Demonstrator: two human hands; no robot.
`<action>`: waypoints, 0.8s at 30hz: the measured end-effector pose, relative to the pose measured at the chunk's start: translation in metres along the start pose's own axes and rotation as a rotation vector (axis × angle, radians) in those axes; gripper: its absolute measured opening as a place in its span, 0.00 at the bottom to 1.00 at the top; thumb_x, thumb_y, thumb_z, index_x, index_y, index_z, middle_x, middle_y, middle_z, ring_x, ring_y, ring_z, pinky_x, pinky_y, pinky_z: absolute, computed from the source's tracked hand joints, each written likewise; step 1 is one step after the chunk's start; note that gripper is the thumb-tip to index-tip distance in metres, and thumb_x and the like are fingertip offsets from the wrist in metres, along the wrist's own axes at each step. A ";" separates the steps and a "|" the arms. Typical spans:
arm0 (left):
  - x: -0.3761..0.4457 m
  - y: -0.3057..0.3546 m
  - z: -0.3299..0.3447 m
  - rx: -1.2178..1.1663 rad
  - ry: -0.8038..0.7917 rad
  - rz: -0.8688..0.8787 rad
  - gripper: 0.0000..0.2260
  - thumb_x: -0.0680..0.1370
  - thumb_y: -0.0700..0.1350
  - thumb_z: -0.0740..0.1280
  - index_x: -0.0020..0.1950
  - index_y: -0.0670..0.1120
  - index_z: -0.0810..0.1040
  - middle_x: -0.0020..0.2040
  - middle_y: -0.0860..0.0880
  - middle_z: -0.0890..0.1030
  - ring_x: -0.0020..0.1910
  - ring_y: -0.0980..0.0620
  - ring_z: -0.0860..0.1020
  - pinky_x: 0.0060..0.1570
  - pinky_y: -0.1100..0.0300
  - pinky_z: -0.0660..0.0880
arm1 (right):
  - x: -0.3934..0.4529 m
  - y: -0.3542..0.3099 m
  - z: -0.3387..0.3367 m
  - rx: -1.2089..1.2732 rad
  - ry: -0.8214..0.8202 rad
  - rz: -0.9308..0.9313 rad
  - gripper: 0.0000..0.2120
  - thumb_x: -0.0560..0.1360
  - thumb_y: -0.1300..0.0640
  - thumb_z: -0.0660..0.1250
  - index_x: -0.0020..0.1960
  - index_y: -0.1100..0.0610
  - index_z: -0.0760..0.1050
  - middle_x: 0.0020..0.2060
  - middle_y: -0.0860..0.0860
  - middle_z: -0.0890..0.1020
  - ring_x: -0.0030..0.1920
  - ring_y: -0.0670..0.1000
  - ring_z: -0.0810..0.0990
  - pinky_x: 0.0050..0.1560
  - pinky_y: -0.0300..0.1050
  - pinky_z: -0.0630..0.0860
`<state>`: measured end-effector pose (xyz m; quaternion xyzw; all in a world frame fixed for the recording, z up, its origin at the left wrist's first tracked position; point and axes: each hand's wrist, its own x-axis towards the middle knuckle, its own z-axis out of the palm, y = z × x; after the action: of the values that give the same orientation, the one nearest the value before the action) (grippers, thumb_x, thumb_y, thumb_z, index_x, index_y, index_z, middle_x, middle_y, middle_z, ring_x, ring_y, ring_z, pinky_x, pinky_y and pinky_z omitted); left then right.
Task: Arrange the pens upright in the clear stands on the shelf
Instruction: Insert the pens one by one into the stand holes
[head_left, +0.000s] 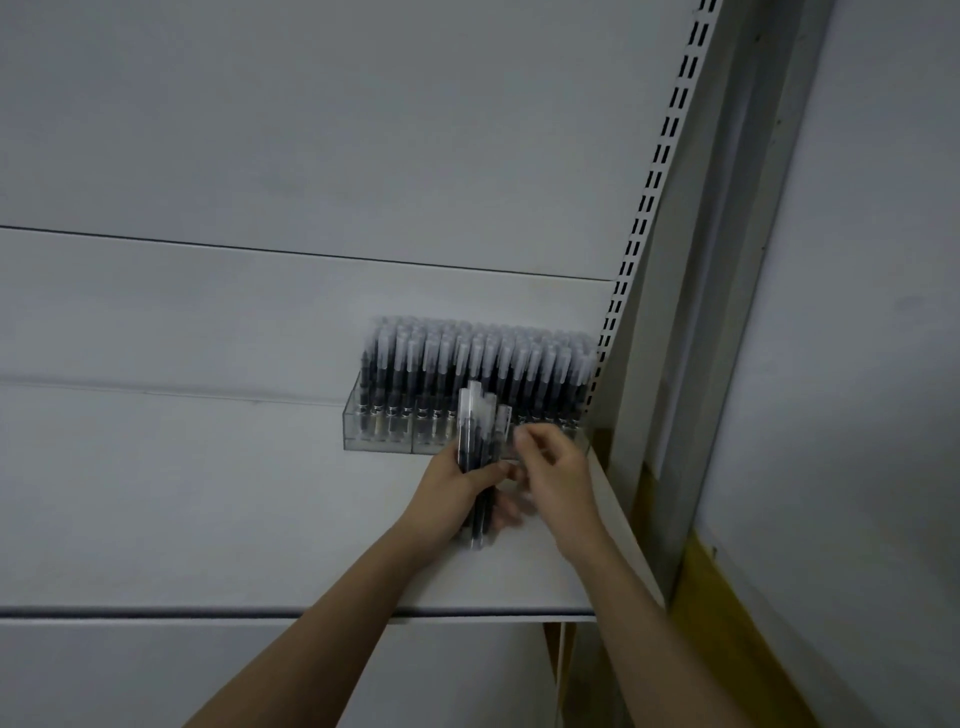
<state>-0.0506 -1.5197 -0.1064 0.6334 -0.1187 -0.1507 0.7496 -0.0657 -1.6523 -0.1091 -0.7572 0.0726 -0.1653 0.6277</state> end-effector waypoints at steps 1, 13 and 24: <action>0.000 0.001 -0.001 -0.028 0.014 -0.008 0.08 0.80 0.37 0.67 0.57 0.35 0.77 0.40 0.39 0.84 0.31 0.45 0.82 0.27 0.59 0.77 | -0.003 -0.002 0.009 0.051 -0.023 0.032 0.05 0.81 0.53 0.65 0.54 0.52 0.79 0.48 0.54 0.81 0.45 0.51 0.81 0.37 0.35 0.77; -0.031 0.040 -0.120 0.081 0.008 0.058 0.06 0.78 0.35 0.68 0.55 0.39 0.80 0.42 0.41 0.86 0.38 0.43 0.84 0.37 0.57 0.80 | -0.009 -0.030 0.112 0.178 -0.193 0.026 0.03 0.77 0.59 0.71 0.50 0.57 0.82 0.38 0.51 0.83 0.40 0.46 0.81 0.38 0.42 0.78; -0.019 0.042 -0.206 -0.011 0.225 0.115 0.10 0.80 0.40 0.66 0.61 0.41 0.77 0.55 0.45 0.85 0.44 0.41 0.84 0.50 0.48 0.81 | 0.022 -0.087 0.143 0.030 0.039 -0.279 0.03 0.77 0.59 0.71 0.45 0.57 0.79 0.36 0.50 0.83 0.37 0.49 0.83 0.41 0.46 0.81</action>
<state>0.0110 -1.3176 -0.0992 0.6345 -0.0692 -0.0360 0.7689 -0.0045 -1.5099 -0.0434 -0.7472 -0.0236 -0.2668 0.6082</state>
